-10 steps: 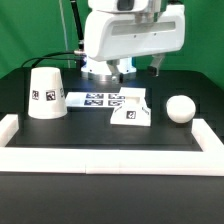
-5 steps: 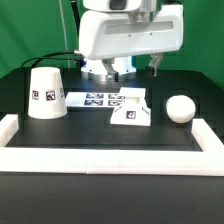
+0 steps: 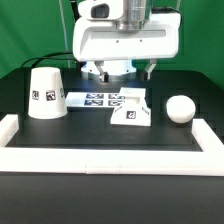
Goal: Assemble lamp
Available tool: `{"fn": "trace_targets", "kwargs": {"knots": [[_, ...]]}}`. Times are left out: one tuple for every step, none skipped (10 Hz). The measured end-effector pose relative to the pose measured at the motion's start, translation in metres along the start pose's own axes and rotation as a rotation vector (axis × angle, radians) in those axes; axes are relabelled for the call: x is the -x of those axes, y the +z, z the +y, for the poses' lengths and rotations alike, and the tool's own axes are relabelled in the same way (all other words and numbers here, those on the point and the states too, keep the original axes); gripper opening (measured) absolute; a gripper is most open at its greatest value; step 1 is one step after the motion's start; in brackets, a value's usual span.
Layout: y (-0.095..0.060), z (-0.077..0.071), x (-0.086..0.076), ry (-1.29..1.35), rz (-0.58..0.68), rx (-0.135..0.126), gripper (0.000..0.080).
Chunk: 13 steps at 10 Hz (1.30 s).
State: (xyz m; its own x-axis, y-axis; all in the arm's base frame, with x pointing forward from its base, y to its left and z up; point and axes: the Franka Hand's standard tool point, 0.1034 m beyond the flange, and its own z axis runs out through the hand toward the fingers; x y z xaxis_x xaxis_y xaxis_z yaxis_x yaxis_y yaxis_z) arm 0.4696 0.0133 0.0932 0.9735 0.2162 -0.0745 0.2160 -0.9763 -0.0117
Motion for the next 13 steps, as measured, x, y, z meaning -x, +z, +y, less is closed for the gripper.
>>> {"fn": "trace_targets", "kwargs": {"knots": [[0.0, 0.0, 0.0, 0.0, 0.0, 0.0, 0.07], [0.0, 0.001, 0.0, 0.037, 0.014, -0.007, 0.07], [0.002, 0.005, 0.006, 0.127, 0.047, -0.023, 0.07], [0.008, 0.0, 0.017, 0.231, 0.052, -0.032, 0.07], [0.014, -0.005, 0.023, 0.296, 0.041, -0.046, 0.07], [0.02, -0.007, 0.026, 0.327, 0.03, -0.06, 0.07], [0.025, -0.009, 0.027, 0.351, 0.021, -0.066, 0.07], [0.028, -0.015, 0.028, 0.363, 0.012, -0.066, 0.07], [0.032, -0.025, 0.028, 0.353, 0.003, -0.064, 0.07], [0.033, -0.03, 0.028, 0.342, -0.001, -0.064, 0.07], [0.033, -0.034, 0.028, 0.332, -0.002, -0.063, 0.07], [0.033, -0.037, 0.027, 0.325, -0.003, -0.063, 0.07], [0.034, -0.038, 0.028, 0.321, -0.003, -0.063, 0.07]]}}
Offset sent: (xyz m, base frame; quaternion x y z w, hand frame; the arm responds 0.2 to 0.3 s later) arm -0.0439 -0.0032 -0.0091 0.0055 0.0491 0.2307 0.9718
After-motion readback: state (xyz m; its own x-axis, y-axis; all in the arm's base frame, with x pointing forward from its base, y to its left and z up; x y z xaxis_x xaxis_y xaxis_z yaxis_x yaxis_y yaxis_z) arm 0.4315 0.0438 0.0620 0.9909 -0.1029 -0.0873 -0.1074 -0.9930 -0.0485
